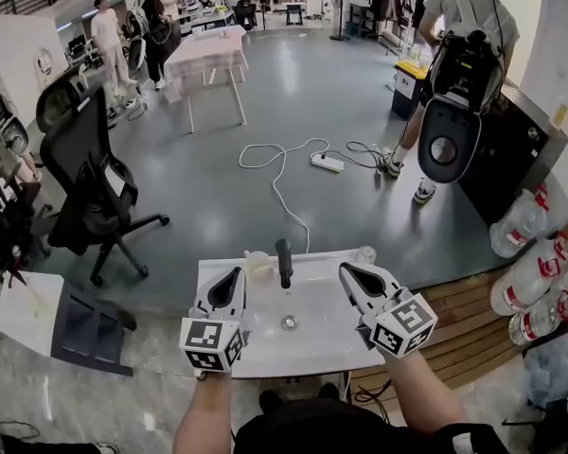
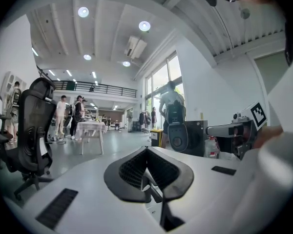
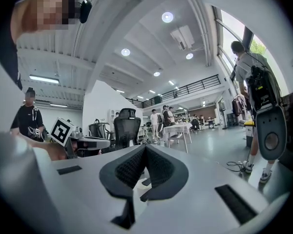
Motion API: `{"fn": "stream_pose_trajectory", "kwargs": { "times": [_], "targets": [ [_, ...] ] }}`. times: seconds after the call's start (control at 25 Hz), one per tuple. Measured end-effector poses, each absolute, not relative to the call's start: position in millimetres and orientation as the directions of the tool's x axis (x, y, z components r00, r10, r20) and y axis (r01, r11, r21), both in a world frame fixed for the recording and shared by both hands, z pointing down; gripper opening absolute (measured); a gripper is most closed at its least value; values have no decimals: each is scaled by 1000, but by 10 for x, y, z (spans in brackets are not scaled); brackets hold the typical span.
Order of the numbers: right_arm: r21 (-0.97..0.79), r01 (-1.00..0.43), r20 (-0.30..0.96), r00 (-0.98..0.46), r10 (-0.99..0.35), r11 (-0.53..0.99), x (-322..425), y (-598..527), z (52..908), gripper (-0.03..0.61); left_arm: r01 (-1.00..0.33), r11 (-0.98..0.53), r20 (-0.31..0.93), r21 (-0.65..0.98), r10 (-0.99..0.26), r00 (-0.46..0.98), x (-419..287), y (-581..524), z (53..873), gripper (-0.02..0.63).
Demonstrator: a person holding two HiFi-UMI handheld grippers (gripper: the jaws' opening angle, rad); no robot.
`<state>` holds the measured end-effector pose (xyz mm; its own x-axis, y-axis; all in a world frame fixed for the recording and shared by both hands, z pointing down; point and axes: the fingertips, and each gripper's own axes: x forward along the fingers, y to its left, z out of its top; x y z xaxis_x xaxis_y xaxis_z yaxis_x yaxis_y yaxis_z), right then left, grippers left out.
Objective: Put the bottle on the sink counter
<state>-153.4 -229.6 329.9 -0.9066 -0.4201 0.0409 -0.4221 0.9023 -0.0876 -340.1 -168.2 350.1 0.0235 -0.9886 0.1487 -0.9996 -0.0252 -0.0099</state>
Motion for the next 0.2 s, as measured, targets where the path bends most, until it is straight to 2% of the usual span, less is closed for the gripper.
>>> {"fn": "stream_pose_trajectory", "kwargs": {
  "times": [0.2],
  "targets": [
    [-89, -423, 48, -906, -420, 902, -1579, -2250, 3320, 12, -999, -44, 157, -4, -987, 43, -3399, -1695, 3526, 6]
  ]
}}
